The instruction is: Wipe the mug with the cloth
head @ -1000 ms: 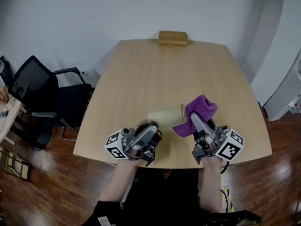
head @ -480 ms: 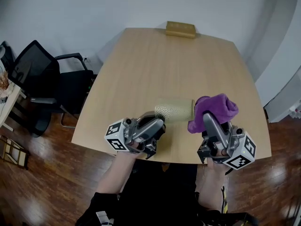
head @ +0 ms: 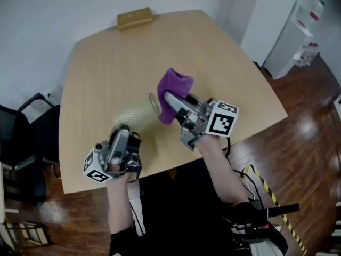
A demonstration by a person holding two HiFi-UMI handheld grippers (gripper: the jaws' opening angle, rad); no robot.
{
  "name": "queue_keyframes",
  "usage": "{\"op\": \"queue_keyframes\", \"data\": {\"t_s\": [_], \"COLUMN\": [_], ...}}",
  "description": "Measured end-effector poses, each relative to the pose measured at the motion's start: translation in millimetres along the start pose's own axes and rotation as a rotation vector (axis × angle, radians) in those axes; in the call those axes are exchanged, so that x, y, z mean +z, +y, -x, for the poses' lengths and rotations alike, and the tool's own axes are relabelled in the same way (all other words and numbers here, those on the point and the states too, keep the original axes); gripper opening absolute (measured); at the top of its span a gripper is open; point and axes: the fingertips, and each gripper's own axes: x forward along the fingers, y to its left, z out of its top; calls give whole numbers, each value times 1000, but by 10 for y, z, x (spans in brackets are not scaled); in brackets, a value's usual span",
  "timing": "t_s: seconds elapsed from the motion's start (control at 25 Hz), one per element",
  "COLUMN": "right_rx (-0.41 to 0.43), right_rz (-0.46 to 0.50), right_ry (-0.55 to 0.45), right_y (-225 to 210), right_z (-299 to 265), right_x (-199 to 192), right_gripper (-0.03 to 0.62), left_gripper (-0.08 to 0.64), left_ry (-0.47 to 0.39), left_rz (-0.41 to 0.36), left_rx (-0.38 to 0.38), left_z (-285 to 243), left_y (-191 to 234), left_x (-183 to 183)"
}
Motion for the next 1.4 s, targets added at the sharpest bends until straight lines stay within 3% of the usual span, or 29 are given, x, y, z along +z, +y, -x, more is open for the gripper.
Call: {"op": "queue_keyframes", "data": {"t_s": [0.16, 0.36, 0.48, 0.56, 0.68, 0.8, 0.96, 1.08, 1.2, 1.28, 1.4], "right_rx": [0, -8, -10, 6, 10, 16, 91, 168, 175, 172, 243], "right_rz": [-100, -92, -85, -92, -120, -153, 10, 234, 404, 450, 387], "right_ry": [-32, -40, -34, -36, -67, -95, -115, -137, -70, 4, 110], "right_y": [-14, -10, -32, -18, -32, -64, 237, 726, 973, 994, 1051], "right_z": [20, 23, -22, 118, 757, 686, 247, 390, 316, 168, 72], "right_x": [-35, -22, -42, -17, 98, 88, 156, 327, 183, -59, -412], "right_gripper": [54, 54, 54, 54, 54, 54, 54, 54, 54, 54, 54], "left_gripper": [46, 46, 46, 46, 46, 46, 46, 46, 46, 48, 47], "left_ry": [-48, -100, -95, -74, -49, -71, -107, -107, -93, -91, -87], "left_rz": [29, 72, 61, 27, 14, 29, 70, 60, 61, 80, 86], "left_rx": [48, 98, 111, 104, 101, 122, 181, 182, 164, 151, 146], "left_z": [132, 212, 222, 160, -95, -12, 175, 45, -100, -173, -184], "left_y": [146, 294, 345, 287, 65, 215, 505, 357, 243, 220, 224], "left_x": [60, 119, 154, 43, -437, -306, 35, -120, -293, -358, -365]}}
